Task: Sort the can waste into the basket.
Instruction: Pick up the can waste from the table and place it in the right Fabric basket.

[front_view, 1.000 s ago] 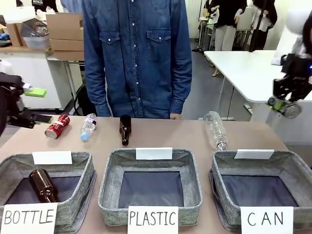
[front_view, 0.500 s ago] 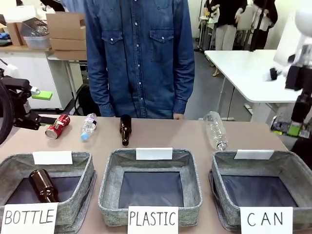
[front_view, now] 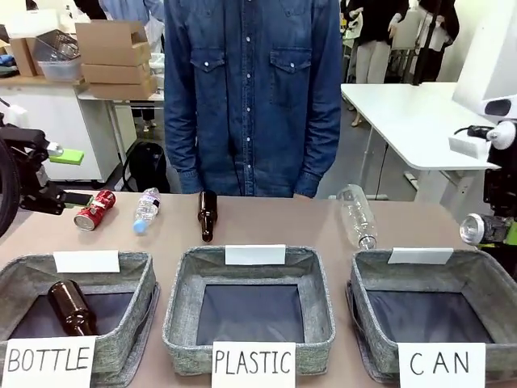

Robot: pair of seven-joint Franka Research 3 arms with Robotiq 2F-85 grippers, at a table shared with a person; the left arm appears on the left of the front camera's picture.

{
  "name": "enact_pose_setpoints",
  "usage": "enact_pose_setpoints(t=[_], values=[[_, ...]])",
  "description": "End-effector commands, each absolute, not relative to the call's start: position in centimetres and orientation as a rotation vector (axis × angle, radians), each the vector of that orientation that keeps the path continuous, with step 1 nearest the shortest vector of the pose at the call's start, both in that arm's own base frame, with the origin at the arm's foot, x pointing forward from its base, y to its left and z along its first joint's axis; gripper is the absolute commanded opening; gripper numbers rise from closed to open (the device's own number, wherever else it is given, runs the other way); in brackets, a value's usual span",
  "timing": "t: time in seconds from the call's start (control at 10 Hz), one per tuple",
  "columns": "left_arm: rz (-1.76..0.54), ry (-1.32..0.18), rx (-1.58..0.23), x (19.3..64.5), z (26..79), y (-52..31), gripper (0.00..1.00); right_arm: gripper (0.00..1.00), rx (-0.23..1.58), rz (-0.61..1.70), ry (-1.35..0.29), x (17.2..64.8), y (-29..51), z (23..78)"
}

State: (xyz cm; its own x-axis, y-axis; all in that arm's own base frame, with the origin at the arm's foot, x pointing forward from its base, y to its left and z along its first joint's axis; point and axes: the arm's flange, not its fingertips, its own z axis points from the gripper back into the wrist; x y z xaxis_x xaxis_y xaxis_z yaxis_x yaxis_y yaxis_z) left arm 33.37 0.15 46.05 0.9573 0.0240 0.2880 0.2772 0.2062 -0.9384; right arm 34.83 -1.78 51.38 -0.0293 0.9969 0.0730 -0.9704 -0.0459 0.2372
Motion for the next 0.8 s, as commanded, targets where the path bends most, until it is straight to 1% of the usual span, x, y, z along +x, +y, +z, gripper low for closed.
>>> enact_pose_setpoints(t=[0.0, 0.1, 0.2, 0.3, 0.5, 0.7], values=[[-0.175, -0.252, -1.361, 33.11, 46.36, 0.32, 1.00, 0.32, 0.286, 1.625, 0.127, 36.13, -2.46, 50.97], [-0.175, -0.252, -1.361, 33.11, 46.36, 0.32, 1.00, 0.97, 0.288, 1.612, 0.115, 36.19, -2.38, 50.84], [-0.175, -0.252, -1.361, 33.11, 46.36, 0.32, 1.00, 0.97, 0.287, 1.596, 0.122, 36.26, -2.29, 50.81], [-0.175, -0.252, -1.361, 33.11, 46.36, 0.32, 1.00, 1.00, 0.294, 1.597, 0.125, 36.27, -2.27, 50.81], [-0.175, -0.252, -1.361, 33.11, 46.36, 0.32, 1.00, 1.00, 0.303, 1.587, 0.130, 36.42, -2.17, 50.88], [-0.175, -0.252, -1.361, 33.11, 46.36, 0.32, 1.00, 1.00, 0.372, 1.551, 0.132, 36.91, -2.18, 51.10]])
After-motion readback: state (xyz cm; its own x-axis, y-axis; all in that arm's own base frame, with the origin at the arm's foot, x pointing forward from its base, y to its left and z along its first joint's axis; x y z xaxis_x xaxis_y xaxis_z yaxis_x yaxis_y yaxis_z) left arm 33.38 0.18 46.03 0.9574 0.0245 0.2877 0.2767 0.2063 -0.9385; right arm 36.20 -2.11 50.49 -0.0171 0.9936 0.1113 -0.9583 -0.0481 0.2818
